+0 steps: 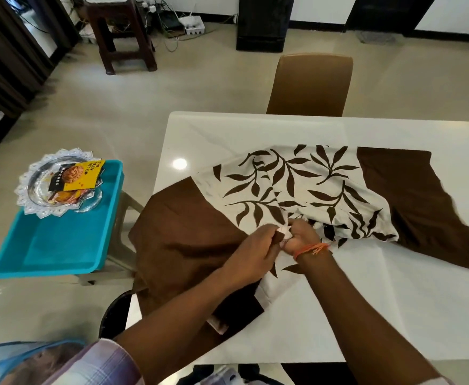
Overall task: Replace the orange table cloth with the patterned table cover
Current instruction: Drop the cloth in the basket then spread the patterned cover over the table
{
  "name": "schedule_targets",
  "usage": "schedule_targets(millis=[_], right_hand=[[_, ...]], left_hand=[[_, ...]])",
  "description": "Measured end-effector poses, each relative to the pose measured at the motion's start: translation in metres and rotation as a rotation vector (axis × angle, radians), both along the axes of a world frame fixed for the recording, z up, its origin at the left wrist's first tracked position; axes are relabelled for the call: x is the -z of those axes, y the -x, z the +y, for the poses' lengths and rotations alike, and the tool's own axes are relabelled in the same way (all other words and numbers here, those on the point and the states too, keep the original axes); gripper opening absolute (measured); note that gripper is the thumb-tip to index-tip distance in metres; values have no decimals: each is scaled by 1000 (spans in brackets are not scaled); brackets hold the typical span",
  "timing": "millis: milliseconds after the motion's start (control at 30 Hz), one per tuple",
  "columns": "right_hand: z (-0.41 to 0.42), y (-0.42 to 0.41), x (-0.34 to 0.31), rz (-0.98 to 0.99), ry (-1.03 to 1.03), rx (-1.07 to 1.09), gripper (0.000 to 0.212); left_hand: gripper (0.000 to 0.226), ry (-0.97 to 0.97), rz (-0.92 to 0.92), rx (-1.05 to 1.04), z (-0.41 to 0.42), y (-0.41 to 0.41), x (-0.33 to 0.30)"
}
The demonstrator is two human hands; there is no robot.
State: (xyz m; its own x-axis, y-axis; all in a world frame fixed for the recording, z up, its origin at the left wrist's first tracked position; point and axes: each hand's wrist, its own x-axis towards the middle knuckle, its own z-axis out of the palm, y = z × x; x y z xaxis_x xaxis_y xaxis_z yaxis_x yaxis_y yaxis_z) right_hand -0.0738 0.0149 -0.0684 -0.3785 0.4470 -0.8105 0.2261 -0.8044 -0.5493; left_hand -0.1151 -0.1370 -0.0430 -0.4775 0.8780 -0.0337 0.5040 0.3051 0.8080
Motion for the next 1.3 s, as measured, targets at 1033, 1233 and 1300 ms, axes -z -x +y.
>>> schedule_targets(millis=[1033,1233,1300], right_hand=[[-100,-97,57,-293,-1696,-1487,53],[-111,-95,64,-471,-1621,-1414,44],[-107,-85,54,-402,-1612,-1280,30]], left_hand=[[28,653,782,505,-67,35,87],[11,458,281,269,-62,43,78],[9,390,106,220,-57,44,63]])
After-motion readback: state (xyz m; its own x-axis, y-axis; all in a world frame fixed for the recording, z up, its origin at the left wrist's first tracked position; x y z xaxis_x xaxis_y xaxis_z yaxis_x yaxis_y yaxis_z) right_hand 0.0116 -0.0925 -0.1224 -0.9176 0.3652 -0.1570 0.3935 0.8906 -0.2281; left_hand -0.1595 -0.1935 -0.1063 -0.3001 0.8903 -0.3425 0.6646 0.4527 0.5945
